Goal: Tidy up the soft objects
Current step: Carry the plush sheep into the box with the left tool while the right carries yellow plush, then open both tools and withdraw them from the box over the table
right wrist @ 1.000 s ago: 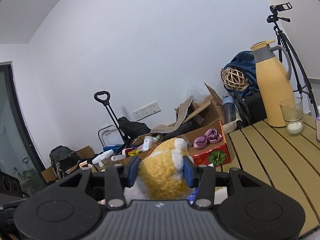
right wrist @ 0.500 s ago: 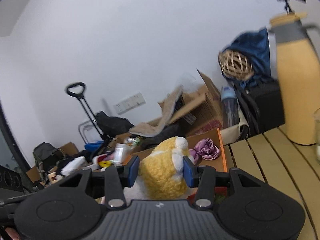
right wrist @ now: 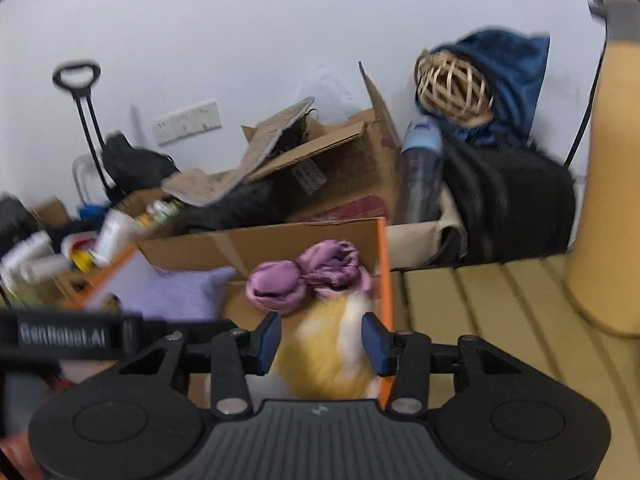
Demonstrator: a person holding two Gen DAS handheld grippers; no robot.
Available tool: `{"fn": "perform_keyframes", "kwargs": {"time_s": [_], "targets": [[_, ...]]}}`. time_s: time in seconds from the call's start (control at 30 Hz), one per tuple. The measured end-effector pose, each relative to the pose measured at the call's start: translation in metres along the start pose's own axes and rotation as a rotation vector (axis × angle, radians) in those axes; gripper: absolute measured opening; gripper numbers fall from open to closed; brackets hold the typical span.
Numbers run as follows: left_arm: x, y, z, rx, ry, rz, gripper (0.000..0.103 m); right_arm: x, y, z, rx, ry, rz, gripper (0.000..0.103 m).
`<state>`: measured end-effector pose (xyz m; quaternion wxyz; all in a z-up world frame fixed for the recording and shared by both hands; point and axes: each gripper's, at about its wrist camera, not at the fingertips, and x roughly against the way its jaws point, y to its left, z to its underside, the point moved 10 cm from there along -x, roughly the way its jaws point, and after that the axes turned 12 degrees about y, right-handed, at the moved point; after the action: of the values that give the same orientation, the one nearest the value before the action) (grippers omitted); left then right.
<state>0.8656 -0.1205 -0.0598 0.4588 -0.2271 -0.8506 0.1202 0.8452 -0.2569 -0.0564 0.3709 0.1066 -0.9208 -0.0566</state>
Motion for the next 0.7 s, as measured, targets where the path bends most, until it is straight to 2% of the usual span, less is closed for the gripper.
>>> {"fn": "perform_keyframes", "kwargs": {"time_s": [0.1,0.2,0.3,0.37,0.5,0.63,0.7], "targets": [[0.016,0.0,0.002,-0.002,-0.011,-0.037,0.059,0.009,0.001,0.001,0.02,0.0,0.02,0.043],[0.053,-0.01,0.004,-0.027,-0.058,-0.048,0.059,0.039,0.0,-0.005,0.026,-0.036,0.027,0.043],[0.105,-0.027,0.011,-0.083,-0.124,-0.063,0.064,0.084,0.0,-0.014,0.037,-0.088,0.026,0.046],[0.143,-0.037,0.02,-0.122,-0.173,-0.088,0.068,0.12,0.001,-0.017,0.051,-0.127,0.028,0.052],[0.209,-0.053,0.047,-0.19,-0.234,-0.139,0.075,0.186,0.007,-0.017,0.084,-0.182,0.029,0.057],[0.264,-0.059,0.074,-0.214,-0.284,-0.188,0.079,0.25,0.019,-0.003,0.13,-0.232,0.015,0.068],[0.29,-0.061,0.09,-0.216,-0.308,-0.212,0.08,0.279,0.028,0.007,0.153,-0.253,0.008,0.069]]}}
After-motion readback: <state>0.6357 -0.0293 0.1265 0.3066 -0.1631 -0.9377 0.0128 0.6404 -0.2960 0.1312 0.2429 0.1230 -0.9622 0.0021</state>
